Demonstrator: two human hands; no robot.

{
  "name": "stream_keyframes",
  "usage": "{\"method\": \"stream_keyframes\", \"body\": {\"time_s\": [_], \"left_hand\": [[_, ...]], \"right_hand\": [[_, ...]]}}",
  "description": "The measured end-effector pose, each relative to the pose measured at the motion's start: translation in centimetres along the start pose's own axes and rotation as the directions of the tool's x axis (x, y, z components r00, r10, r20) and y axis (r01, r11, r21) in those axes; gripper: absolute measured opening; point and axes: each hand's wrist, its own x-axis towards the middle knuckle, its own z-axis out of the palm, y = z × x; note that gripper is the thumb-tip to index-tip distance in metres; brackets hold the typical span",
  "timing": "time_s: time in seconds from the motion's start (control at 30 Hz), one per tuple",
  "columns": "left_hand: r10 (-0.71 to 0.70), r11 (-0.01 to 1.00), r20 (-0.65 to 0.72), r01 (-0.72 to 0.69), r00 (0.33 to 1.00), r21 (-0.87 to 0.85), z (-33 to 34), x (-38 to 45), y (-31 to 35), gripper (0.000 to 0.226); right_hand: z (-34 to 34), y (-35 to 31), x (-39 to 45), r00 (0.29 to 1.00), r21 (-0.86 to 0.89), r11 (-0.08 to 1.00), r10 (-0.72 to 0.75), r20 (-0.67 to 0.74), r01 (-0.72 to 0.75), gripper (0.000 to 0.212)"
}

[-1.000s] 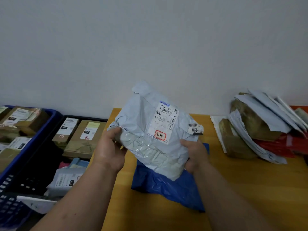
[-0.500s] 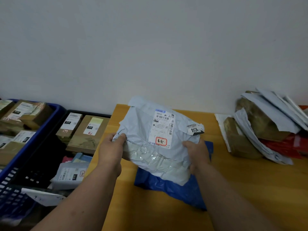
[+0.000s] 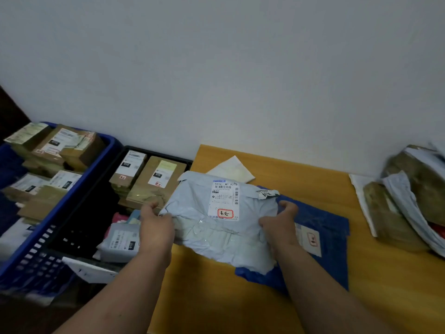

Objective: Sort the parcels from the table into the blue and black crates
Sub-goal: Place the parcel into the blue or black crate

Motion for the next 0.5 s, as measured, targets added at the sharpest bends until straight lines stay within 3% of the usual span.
{"method": "stream_keyframes", "body": {"time_s": [0.2,0.37,0.5], "left_hand": [[0.063,0.987,-0.121,-0.043,0.991,0.156,-8.2,8.3,-0.3,0.027],[0.065,0.918,-0.119,-0.013,0.991,0.397,-15.7,16.8,-1.8,0.037],[0.108,0.810,-0.082,-0.040,0.991,0.585,-20.3,22.2,-4.6,0.042]], "right_hand": [[12.0,-1.9,-2.0,0.975,-0.185,0.961,-0.185,0.120,0.205,0.034],[24.1,-2.2,-3.0,0.947,-0.361,0.896,-0.160,0.277,0.257,0.035],[31.8,0.2,-3.7,0.915,-0.517,0.817,-0.030,0.402,0.254,0.040]]}}
